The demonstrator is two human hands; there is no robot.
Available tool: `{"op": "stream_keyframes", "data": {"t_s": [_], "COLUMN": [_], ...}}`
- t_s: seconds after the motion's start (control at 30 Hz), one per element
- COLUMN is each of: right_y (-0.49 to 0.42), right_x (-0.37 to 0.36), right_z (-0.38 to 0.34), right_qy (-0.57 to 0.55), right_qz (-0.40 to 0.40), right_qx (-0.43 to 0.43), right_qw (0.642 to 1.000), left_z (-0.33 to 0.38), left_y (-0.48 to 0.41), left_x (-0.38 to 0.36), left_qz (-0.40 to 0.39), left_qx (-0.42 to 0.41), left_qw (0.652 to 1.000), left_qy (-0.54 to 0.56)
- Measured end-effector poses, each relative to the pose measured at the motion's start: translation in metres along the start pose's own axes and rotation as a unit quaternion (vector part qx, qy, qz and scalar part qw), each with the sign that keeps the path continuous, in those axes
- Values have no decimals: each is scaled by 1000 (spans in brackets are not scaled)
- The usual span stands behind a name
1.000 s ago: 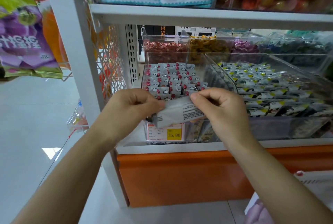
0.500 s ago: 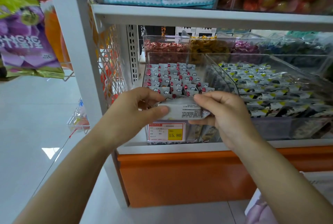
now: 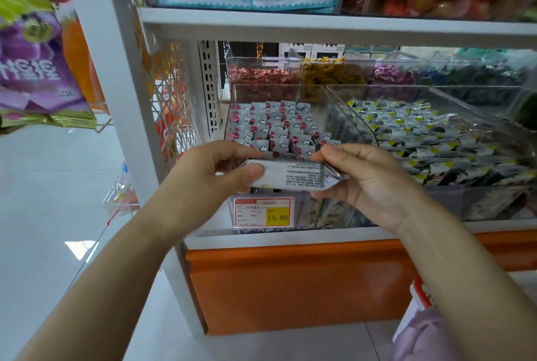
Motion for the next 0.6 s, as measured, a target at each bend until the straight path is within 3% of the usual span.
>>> {"op": "stream_keyframes", "data": {"t_s": [0.2,0.27,0.4,0.47,0.6], "right_y": [-2,-4,-6,-9,-21], "right_x": [-10,-13,-2,9,27], "right_z": [-3,-3,-5,-13,-37], "right_qy": [-72,-49,48,57,125], "right_qz": [-52,-54,41,103,215], "right_qx": [40,67,116,142,191], "right_qw": [995,995,991,983,950], "left_z": [4,8,18,22,-1], "left_y": [0,1,0,-4,-20], "left_x": [9,11,8,6,-2], "left_qz": [72,99,142,155,92], "left_qx": [-18,-37,-89,-120,-73], "left_qw": [996,992,974,946,915], "left_qy": [-41,-68,-151,-260,-387]}}
Point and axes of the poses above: each hand's wrist, its own y-axis away from the middle knuckle, its own x-axis out of the back of the hand, z = x × y, the point moved 9 cm from there along -y, towards the middle knuckle, and after that the axes turned 3 degrees about y, right-handed, at the moved point
